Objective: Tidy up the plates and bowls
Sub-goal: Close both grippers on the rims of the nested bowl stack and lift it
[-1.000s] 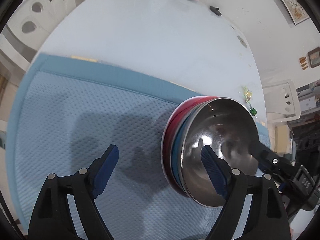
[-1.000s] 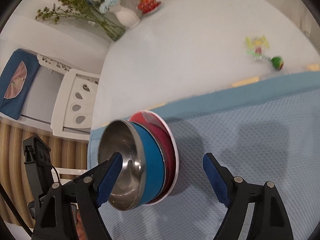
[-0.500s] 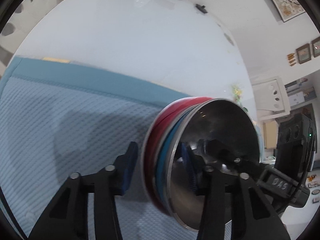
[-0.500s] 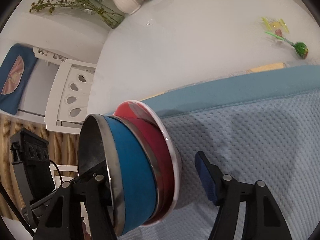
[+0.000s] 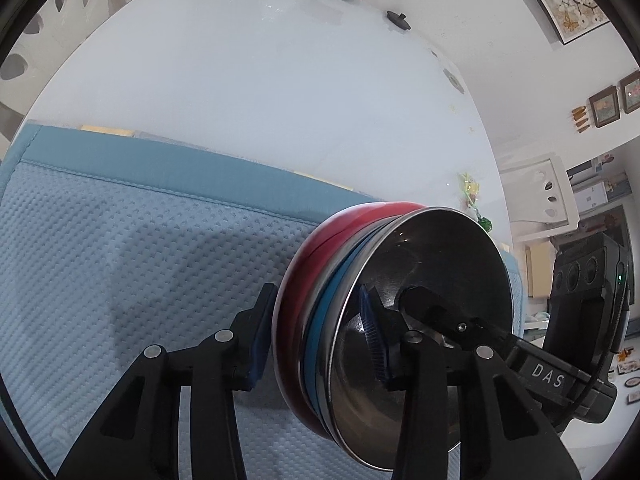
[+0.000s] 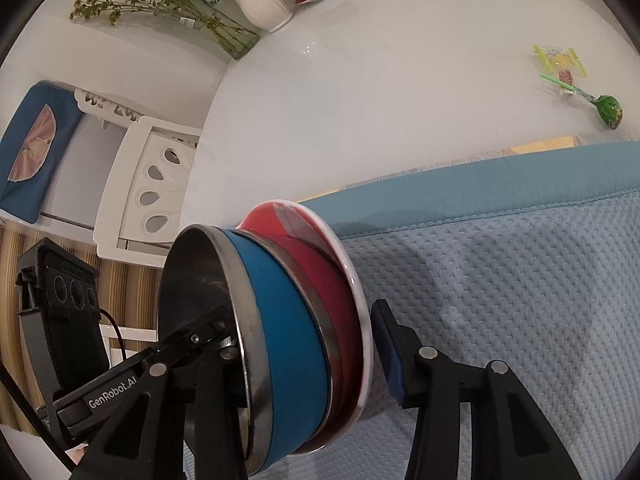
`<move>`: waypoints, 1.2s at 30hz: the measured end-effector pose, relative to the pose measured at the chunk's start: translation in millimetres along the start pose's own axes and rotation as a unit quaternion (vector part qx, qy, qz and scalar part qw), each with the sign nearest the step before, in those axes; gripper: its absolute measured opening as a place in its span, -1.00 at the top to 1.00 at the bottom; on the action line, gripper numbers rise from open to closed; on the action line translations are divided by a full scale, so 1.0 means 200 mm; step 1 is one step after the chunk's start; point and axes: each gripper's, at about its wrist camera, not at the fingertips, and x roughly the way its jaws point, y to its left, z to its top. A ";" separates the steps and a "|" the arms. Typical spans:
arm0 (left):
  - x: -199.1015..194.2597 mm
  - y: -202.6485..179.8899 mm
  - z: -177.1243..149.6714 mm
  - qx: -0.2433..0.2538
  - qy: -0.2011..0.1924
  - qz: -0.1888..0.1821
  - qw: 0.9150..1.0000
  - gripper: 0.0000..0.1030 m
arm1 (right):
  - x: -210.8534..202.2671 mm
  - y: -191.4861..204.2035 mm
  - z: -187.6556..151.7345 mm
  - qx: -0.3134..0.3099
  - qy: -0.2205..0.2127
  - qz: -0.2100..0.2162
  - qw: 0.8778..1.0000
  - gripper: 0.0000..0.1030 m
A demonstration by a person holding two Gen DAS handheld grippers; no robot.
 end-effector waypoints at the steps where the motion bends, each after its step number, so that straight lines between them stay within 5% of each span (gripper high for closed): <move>1: -0.01 0.00 -0.01 -0.001 0.000 0.000 1.000 0.26 | -0.01 0.00 0.00 0.003 0.000 0.001 1.000 0.13; 36: -0.25 -0.15 -0.10 -0.019 0.008 0.018 1.000 0.25 | -0.34 0.09 -0.07 0.054 0.001 0.026 0.998 0.13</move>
